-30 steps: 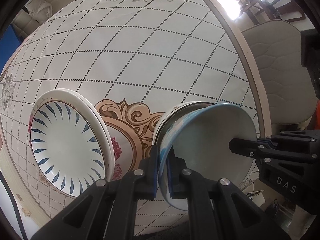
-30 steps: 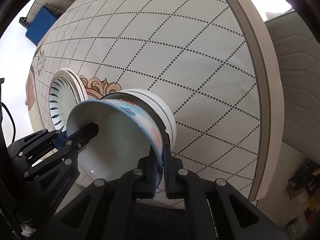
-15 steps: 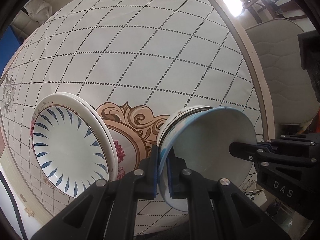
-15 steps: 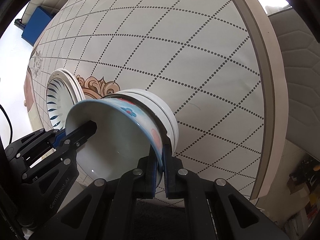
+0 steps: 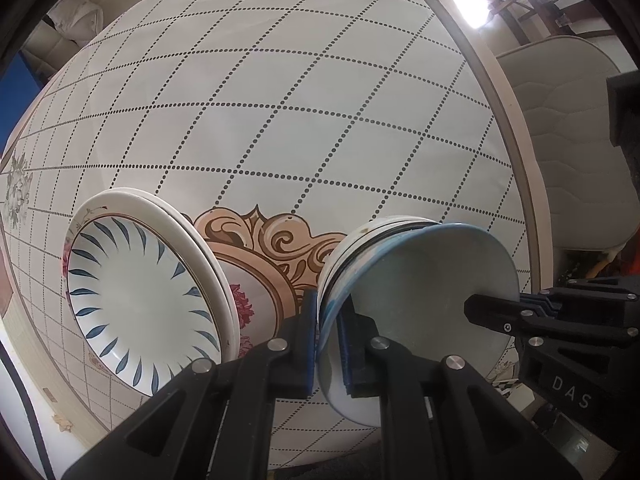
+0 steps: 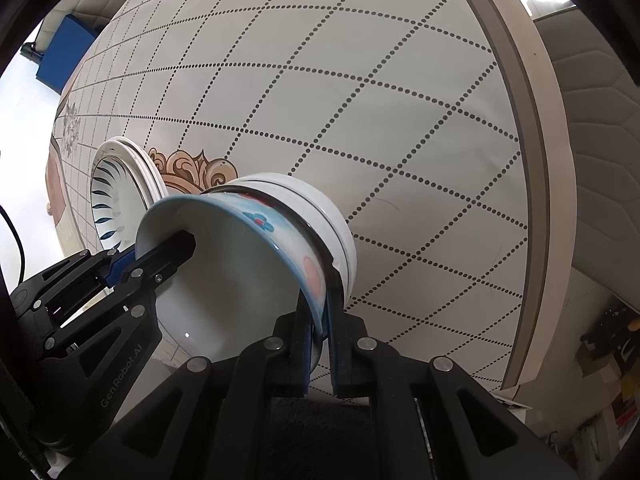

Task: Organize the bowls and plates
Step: 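Lower the polka-dot bowl into the white bowl stack and open both tools, then raise both tools and move them over the bowl stack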

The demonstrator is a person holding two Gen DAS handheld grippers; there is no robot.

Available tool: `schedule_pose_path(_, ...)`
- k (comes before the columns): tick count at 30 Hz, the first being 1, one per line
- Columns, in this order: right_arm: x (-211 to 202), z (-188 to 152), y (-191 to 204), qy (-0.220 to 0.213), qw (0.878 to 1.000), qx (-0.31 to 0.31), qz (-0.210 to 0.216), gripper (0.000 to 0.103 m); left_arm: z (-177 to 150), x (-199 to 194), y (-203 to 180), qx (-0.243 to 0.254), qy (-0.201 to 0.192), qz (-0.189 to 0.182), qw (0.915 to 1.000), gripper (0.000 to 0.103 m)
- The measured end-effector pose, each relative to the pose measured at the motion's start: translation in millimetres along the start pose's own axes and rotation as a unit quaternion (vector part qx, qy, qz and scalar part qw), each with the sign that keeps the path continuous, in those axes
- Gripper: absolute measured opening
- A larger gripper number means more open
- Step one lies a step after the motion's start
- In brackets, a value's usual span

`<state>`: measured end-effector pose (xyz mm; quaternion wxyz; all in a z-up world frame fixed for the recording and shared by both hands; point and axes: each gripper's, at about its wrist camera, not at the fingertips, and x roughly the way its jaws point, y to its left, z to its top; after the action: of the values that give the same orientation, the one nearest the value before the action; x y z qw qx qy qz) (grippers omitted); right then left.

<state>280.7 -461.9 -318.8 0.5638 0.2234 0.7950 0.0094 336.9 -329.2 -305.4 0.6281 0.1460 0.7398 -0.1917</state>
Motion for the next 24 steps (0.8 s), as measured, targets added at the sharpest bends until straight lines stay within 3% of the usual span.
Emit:
schedule_pose_path(5, -3.2, -2.1, -0.2, 0.001, 1.0, 0.0, 0.009, 0.015, -3.8, -3.6, -2.4, 0.001, -0.011, 0.018, 0.9998, 0.013)
schedule_pose_path(10, -6.9, -5.3, 5.4, -0.008, 1.0, -0.007, 0.025, 0.036, -6.0, -7.0, -4.2, 0.0, -0.019, 0.028, 0.9994, 0.014)
schedule_pose_path(14, -9.1, -6.8, 9.9, -0.013, 1.0, -0.013, 0.024, 0.043, -8.3, -5.9, -0.5, -0.016, -0.013, 0.017, 0.9996, 0.016)
schedule_pose_path(16, -13.6, -7.6, 9.1, -0.023, 1.0, -0.012, 0.013, 0.052, -10.3, -6.6, 2.6, -0.025, -0.014, 0.01, 0.9995, 0.019)
schedule_pose_path(20, -19.8, -7.0, 3.6, -0.023, 0.999, -0.007, 0.023, 0.053, -12.7, -8.7, 1.5, -0.025, -0.02, 0.017, 0.9993, 0.02)
schedule_pose_path(24, -29.3, -11.3, 7.4, -0.05, 0.998, -0.031, -0.023, 0.053, -16.2, -16.4, 0.5, -0.028, -0.037, 0.021, 0.9987, 0.02)
